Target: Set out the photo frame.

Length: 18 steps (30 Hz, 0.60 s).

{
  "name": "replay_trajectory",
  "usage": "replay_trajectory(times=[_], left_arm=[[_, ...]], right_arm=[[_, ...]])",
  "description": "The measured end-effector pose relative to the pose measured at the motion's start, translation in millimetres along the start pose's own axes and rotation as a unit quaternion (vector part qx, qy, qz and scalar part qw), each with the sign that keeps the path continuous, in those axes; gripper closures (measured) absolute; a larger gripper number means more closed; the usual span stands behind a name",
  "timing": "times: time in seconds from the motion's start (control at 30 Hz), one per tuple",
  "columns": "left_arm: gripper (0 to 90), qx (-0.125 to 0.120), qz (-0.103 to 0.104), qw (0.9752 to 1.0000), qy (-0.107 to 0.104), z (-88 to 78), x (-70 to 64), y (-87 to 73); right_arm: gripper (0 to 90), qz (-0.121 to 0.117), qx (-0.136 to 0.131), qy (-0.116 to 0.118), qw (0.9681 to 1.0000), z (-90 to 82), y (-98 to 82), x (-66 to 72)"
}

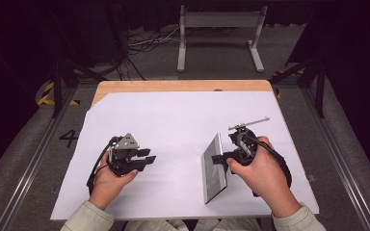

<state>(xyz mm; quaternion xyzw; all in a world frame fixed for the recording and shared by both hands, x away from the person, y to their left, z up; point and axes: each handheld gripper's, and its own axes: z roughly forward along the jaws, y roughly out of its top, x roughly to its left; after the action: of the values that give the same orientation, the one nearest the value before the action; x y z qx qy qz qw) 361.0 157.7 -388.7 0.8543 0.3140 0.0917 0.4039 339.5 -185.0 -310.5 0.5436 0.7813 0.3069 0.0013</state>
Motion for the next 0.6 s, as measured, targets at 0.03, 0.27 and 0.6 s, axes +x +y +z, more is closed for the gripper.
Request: replay_trajectory(times=[0.03,0.27,0.6], left_arm=[[63.9,-0.001,0.000,1.0000,0.000,-0.2,0.1,0.0],[63.9,-0.002,0.000,1.0000,0.001,-0.6,0.1,-0.1],[64.1,-0.004,-0.001,1.0000,0.005,-0.9,-0.1,-0.3]], right_arm=[[65.6,-0.001,0.002,0.000,1.0000,-0.5,0.2,0.0],[70.2,-0.007,0.008,-0.006,0.9999,-2.5,0.5,0.4],[84.2,-0.019,0.011,-0.039,0.9990,-12.3,1.7,-3.1]])
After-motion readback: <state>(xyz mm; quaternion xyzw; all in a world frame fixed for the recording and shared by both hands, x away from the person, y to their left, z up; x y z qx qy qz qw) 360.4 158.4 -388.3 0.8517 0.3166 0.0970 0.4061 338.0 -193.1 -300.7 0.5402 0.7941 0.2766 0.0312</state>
